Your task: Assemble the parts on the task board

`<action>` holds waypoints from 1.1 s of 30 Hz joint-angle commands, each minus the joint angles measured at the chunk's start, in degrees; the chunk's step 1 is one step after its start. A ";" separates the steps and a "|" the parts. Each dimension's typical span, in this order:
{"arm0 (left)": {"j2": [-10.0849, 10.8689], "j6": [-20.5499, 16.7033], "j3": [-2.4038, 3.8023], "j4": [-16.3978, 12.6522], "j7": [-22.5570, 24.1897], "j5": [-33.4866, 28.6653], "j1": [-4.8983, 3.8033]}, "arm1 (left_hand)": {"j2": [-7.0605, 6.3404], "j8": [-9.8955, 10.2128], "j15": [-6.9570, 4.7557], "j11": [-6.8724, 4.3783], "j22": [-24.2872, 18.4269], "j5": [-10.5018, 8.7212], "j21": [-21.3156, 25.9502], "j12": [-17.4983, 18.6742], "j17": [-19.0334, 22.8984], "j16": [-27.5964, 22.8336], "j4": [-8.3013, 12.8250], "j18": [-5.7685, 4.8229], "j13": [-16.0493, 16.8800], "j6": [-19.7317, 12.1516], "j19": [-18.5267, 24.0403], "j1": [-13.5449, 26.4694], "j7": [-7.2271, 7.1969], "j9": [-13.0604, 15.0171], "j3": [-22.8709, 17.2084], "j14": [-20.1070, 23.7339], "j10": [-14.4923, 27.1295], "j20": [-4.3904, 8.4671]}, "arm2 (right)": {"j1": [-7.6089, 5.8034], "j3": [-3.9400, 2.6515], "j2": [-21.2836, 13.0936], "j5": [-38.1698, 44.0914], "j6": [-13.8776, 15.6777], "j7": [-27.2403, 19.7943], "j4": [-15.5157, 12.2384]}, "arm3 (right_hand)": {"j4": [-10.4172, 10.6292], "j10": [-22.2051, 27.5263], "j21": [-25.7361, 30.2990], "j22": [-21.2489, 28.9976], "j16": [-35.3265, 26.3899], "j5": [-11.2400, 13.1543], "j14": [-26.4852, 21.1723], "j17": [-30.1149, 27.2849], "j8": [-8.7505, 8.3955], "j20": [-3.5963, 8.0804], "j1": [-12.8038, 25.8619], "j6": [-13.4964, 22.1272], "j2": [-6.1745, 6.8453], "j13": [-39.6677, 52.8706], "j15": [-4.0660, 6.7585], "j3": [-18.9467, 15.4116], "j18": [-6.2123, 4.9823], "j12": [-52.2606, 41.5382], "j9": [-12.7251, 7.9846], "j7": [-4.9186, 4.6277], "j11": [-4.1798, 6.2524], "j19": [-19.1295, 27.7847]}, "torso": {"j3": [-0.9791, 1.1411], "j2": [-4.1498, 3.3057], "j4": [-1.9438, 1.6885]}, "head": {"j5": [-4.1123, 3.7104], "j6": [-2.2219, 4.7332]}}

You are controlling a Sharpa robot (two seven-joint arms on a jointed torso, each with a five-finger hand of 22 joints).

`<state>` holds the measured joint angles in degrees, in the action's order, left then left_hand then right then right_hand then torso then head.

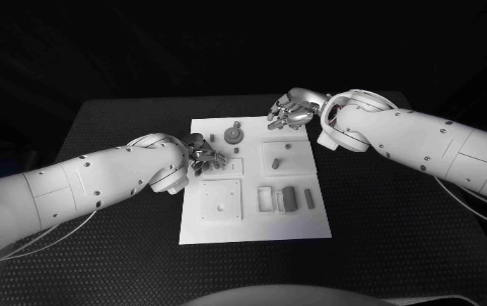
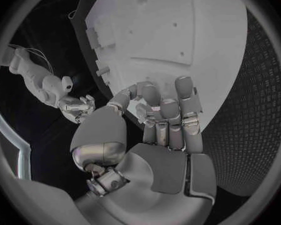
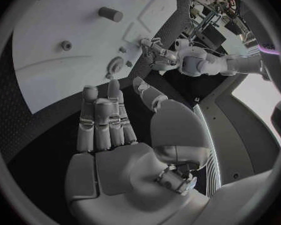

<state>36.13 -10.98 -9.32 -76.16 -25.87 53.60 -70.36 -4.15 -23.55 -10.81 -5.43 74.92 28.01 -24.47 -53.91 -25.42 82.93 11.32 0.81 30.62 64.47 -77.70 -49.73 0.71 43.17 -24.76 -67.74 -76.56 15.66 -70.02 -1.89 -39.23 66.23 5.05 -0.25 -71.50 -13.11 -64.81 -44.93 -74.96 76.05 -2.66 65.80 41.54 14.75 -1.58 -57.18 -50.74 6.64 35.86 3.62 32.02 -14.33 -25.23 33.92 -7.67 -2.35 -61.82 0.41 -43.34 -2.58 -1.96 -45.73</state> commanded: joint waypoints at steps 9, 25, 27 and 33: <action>-0.15 13.73 0.22 1.82 -2.46 -4.16 -3.19 | 6.09 0.25 -0.01 0.33 1.29 -0.11 -0.23 -0.22 -0.08 0.28 4.04 -0.45 0.02 -0.63 0.48 -4.95 0.51 0.88 -3.33 0.11 0.31 0.09 | 0.03 0.00 0.13 0.02 -0.88 -0.19 0.05 | 0.37 0.17 0.34 -0.91 -0.23 -0.21 -0.46 -0.07 -0.31 0.18 0.49 -0.53 -0.13 0.08 0.11 -0.03 -0.67 -0.14 0.07 -1.11 -0.21 0.25 | -0.01 0.04 -0.05 | -0.02 0.00; -2.02 22.67 0.19 4.80 -7.84 3.16 -5.38 | 6.53 0.59 0.20 0.54 1.28 -0.57 -0.16 -0.01 0.02 0.09 4.63 -0.61 -0.16 -1.08 1.09 -4.90 0.71 1.82 -3.64 0.69 0.85 -0.01 | 0.15 0.01 0.47 0.02 -0.94 -0.21 0.38 | 0.37 0.18 0.34 -0.91 -0.22 -0.21 -0.46 -0.07 -0.32 0.18 0.47 -0.53 -0.13 0.08 0.11 -0.03 -0.67 -0.15 0.09 -1.11 -0.21 0.25 | -0.06 -0.02 0.02 | 0.04 -0.03; -2.31 22.79 0.19 4.97 -7.94 3.86 -5.38 | 6.54 0.61 0.21 0.55 1.27 -0.62 -0.16 0.00 0.02 0.08 4.64 -0.62 -0.17 -1.11 1.12 -4.89 0.72 1.87 -3.65 0.71 0.88 -0.01 | 0.15 0.01 0.49 0.02 -0.96 -0.21 0.37 | 0.37 0.18 0.34 -0.91 -0.22 -0.21 -0.46 -0.07 -0.33 0.19 0.47 -0.53 -0.13 0.08 0.11 -0.03 -0.67 -0.15 0.09 -1.11 -0.21 0.25 | -0.06 0.00 0.00 | 0.03 -0.06; -3.23 23.01 0.15 5.86 -8.30 6.87 -5.39 | 6.58 0.64 0.22 0.56 1.27 -0.68 -0.16 -0.01 0.03 0.08 4.68 -0.62 -0.18 -1.15 1.15 -4.92 0.73 1.98 -3.69 0.74 0.91 0.00 | 0.17 0.01 0.50 0.02 -0.96 -0.21 0.33 | 0.36 0.19 0.34 -0.91 -0.22 -0.21 -0.46 -0.08 -0.33 0.19 0.46 -0.53 -0.13 0.08 0.11 -0.03 -0.67 -0.15 0.09 -1.11 -0.21 0.25 | -0.04 0.06 -0.09 | 0.05 -0.08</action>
<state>33.08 10.29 -9.18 -70.37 -33.29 57.14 -75.69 -3.22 -23.24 -10.32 -4.82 74.90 27.44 -24.47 -53.90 -25.42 82.93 11.67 0.81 30.50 64.01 -76.98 -49.68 1.15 45.09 -24.47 -67.27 -75.95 15.56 -69.88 -1.88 -38.78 66.23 4.87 -0.24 -71.10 -13.11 -64.81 -44.93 -74.96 76.05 -2.66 65.66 41.54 14.75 -1.58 -57.18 -50.63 6.64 35.86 3.76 32.03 -14.33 -25.23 33.96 -7.79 -2.35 -61.82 0.34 -43.33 -2.59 -1.92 -45.80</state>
